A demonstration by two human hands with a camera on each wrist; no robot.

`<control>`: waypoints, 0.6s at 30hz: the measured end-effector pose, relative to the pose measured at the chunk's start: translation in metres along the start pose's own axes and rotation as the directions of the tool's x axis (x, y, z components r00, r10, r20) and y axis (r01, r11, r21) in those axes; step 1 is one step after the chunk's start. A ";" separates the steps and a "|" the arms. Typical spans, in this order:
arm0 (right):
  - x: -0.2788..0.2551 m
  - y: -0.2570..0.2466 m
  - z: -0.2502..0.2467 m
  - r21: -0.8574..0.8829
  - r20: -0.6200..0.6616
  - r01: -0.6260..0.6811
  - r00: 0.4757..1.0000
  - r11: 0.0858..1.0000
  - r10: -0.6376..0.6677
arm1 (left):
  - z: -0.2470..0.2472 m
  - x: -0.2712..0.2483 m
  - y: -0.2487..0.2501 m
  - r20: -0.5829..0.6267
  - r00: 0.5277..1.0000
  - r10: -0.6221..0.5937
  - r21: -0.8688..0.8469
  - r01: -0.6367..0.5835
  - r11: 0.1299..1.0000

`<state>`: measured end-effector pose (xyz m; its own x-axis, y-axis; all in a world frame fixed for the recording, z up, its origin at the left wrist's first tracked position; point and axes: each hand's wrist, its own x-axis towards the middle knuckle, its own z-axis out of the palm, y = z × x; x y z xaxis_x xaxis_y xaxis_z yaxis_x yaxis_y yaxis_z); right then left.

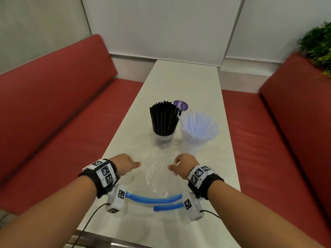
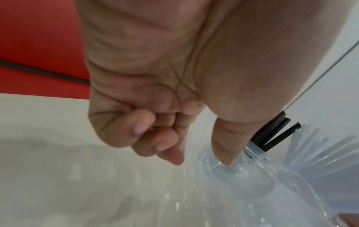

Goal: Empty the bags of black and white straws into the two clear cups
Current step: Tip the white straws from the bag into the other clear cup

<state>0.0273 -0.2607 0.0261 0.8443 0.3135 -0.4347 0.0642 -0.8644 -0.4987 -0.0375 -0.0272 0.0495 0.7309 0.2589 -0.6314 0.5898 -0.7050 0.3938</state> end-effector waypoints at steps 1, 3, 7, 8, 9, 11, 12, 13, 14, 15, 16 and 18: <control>-0.001 0.003 -0.006 0.004 -0.016 -0.010 1.000 1.000 0.010 | -0.005 0.004 -0.001 -0.046 0.999 0.001 0.039 0.001 0.999; -0.003 0.012 -0.024 0.006 -0.077 -0.031 0.997 1.000 0.031 | -0.016 0.009 0.003 -0.172 0.984 0.040 0.147 -0.014 0.989; -0.007 0.041 -0.064 -0.027 -0.063 -0.124 0.991 0.992 0.122 | -0.026 0.001 0.039 -0.333 0.907 0.259 0.189 -0.205 0.960; -0.006 0.048 -0.072 -0.050 -0.057 -0.152 0.987 0.987 0.149 | -0.023 -0.002 0.053 -0.319 0.890 0.325 0.198 -0.273 0.941; -0.005 0.056 -0.078 -0.070 -0.069 -0.170 0.984 0.983 0.165 | -0.017 -0.004 0.067 -0.286 0.878 0.383 0.203 -0.335 0.920; 0.002 0.072 -0.087 -0.044 -0.118 -0.190 0.976 0.981 0.184 | -0.003 -0.002 0.091 -0.204 0.871 0.447 0.219 -0.405 0.888; 0.006 0.077 -0.090 0.006 -0.129 -0.197 0.972 0.980 0.196 | 0.005 0.002 0.103 -0.173 0.876 0.451 0.233 -0.408 0.883; 0.010 0.081 -0.091 0.065 -0.127 -0.196 0.971 0.978 0.203 | 0.013 0.008 0.113 -0.151 0.881 0.448 0.244 -0.406 0.881; 0.012 0.083 -0.094 0.119 -0.125 -0.170 0.975 0.978 0.185 | 0.020 0.014 0.122 -0.136 0.890 0.435 0.249 -0.394 0.885; 0.015 0.084 -0.096 0.161 -0.137 -0.116 0.981 0.980 0.138 | 0.027 0.020 0.131 -0.134 0.896 0.423 0.245 -0.384 0.891; 0.018 0.084 -0.099 0.195 -0.165 -0.034 0.984 0.980 0.067 | 0.032 0.025 0.138 -0.139 0.904 0.405 0.238 -0.367 0.899; 0.026 0.085 -0.104 0.247 -0.211 0.125 0.975 0.961 -0.073 | 0.043 0.040 0.149 -0.182 0.896 0.405 0.207 -0.367 0.907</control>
<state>0.1097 -0.3668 0.0508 0.9307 0.2855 -0.2287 0.0364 -0.6945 -0.7186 0.0652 -0.1504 0.0544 0.9562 0.0669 -0.2850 0.1953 -0.8711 0.4507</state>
